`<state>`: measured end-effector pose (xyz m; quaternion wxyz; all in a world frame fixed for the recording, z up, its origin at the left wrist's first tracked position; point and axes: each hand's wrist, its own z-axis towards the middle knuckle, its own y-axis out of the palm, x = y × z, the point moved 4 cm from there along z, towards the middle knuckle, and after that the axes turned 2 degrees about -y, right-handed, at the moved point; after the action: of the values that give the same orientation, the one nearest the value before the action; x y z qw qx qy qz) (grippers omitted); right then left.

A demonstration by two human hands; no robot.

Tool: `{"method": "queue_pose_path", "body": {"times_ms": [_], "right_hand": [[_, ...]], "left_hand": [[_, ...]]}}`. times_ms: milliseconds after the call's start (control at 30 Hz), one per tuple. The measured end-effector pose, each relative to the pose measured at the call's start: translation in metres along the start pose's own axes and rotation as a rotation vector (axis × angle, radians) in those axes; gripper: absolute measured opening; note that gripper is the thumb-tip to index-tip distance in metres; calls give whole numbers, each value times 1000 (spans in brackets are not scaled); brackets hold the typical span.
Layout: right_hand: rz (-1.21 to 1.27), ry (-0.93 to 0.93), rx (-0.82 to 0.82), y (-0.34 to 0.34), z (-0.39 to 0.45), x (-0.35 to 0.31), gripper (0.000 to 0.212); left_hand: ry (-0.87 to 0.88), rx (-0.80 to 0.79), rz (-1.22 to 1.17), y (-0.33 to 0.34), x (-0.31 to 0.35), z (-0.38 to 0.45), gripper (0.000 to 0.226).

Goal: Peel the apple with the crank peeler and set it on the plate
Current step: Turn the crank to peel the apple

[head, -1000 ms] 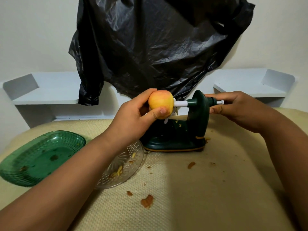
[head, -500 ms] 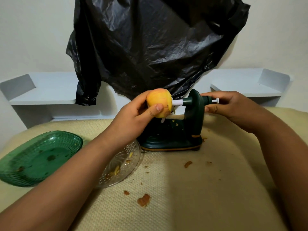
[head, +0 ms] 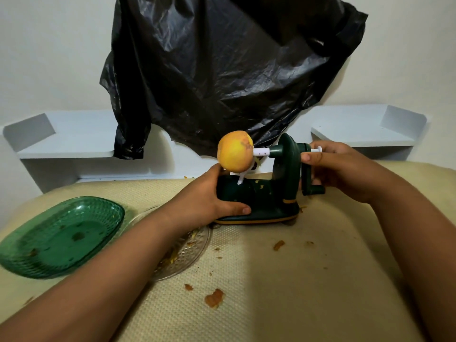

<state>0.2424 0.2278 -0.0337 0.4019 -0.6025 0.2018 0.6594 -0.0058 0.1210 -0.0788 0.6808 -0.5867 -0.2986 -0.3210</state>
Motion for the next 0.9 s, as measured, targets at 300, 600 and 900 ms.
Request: {"method": "queue_pose_path", "body": {"times_ms": [300,600,900], "right_hand": [[344,172,-245,6,-5,-7,22],[131,23,-401,-18,-13,0,72],[-240,-170,-46,-17,-10,-8,62]], "left_hand": [[1,-5,3,1,0,0,84],[0,-9,14,0,2,0,86],[-7,-14,7,0,1,0,89]]}}
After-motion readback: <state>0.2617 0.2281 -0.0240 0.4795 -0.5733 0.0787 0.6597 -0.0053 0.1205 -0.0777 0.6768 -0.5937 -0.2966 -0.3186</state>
